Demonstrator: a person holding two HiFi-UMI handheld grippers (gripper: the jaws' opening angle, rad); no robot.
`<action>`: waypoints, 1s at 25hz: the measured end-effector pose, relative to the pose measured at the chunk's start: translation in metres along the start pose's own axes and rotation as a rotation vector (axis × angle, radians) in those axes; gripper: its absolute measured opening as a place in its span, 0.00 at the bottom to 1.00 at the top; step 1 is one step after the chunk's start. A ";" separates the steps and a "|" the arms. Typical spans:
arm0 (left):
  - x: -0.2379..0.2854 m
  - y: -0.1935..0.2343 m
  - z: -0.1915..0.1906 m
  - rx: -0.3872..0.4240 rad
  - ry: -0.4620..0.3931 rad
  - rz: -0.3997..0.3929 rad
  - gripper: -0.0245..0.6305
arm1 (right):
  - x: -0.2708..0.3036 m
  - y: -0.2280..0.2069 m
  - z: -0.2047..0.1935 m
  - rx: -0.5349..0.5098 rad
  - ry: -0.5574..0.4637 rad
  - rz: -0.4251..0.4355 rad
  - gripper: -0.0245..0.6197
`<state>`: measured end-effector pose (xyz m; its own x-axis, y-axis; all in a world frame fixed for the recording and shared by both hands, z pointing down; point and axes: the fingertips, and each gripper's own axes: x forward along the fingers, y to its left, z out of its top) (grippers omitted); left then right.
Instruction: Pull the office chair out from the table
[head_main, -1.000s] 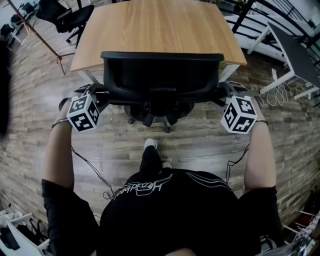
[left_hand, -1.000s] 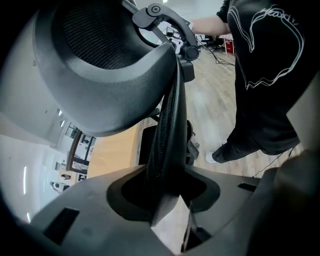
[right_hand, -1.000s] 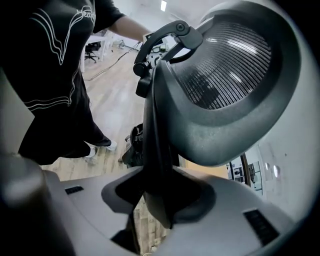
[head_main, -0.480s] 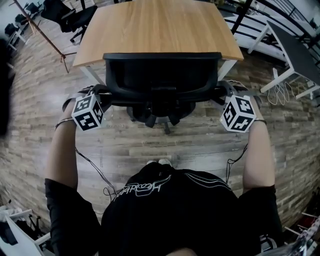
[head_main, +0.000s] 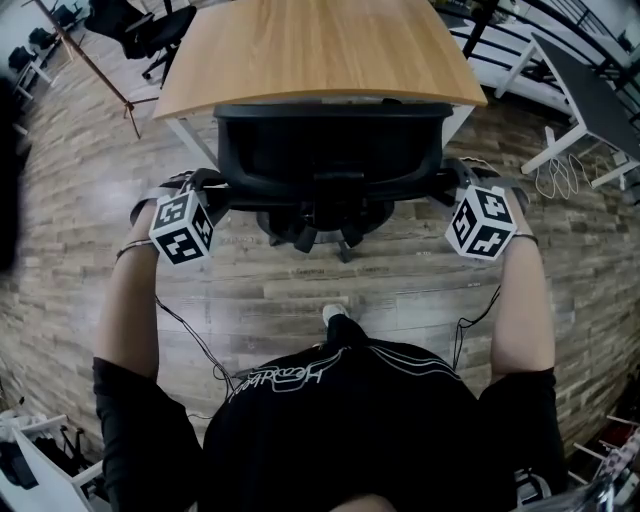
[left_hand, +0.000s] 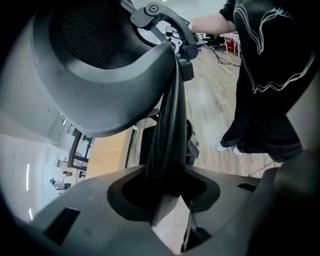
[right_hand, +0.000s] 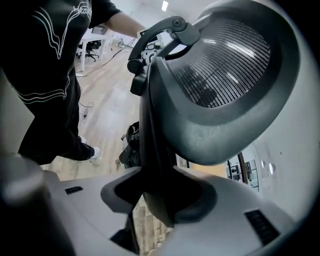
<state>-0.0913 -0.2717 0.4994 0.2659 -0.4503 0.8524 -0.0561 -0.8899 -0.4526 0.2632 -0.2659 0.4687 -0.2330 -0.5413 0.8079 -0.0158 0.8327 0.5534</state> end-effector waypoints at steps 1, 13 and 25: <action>-0.003 -0.006 -0.001 0.003 -0.001 -0.001 0.25 | -0.003 0.006 0.002 0.002 0.006 0.002 0.33; -0.042 -0.082 -0.016 0.032 -0.022 -0.006 0.25 | -0.041 0.085 0.031 0.022 0.043 -0.010 0.33; -0.073 -0.148 -0.020 0.058 -0.044 0.008 0.25 | -0.078 0.151 0.048 0.039 0.054 -0.025 0.34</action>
<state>-0.1213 -0.1081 0.5093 0.3074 -0.4525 0.8371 -0.0026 -0.8801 -0.4748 0.2324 -0.0927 0.4798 -0.1797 -0.5667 0.8041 -0.0593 0.8221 0.5662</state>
